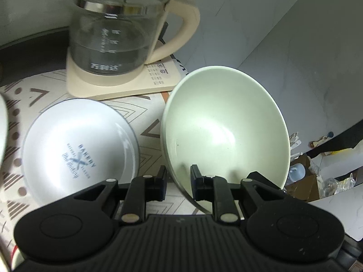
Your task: Organize plates and bowls
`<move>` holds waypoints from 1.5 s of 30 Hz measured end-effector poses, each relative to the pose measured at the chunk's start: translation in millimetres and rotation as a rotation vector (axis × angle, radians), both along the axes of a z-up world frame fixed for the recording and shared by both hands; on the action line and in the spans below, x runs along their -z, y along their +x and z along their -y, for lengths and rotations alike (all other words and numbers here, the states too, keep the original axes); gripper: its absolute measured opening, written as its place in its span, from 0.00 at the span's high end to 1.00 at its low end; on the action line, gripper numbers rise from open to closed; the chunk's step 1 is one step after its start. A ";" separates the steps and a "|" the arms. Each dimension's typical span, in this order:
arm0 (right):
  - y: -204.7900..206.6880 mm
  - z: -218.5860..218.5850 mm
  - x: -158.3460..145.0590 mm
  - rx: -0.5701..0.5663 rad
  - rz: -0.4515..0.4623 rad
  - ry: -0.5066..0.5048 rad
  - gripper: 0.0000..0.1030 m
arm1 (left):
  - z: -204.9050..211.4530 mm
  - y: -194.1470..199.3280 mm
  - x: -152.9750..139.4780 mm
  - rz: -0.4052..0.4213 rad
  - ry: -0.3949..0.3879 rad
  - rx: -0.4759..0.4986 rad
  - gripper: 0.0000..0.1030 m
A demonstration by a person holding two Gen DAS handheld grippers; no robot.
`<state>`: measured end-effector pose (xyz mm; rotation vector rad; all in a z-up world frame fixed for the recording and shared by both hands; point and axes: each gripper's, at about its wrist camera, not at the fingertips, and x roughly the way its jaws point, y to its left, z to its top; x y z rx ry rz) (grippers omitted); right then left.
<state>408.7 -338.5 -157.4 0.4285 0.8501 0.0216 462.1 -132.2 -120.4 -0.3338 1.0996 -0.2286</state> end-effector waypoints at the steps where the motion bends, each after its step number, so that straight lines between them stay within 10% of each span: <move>1: -4.0 -0.9 -3.2 -0.003 0.005 0.005 0.79 | -2.2 -4.3 -3.6 0.005 0.001 -0.003 0.81; 25: -83.4 -34.8 -44.6 -0.109 0.077 0.045 0.78 | -50.4 -102.7 -55.0 0.057 0.015 -0.095 0.81; 45: -122.0 -77.1 -31.4 -0.297 0.078 0.048 0.76 | -95.8 -166.4 -39.8 0.059 0.038 -0.196 0.81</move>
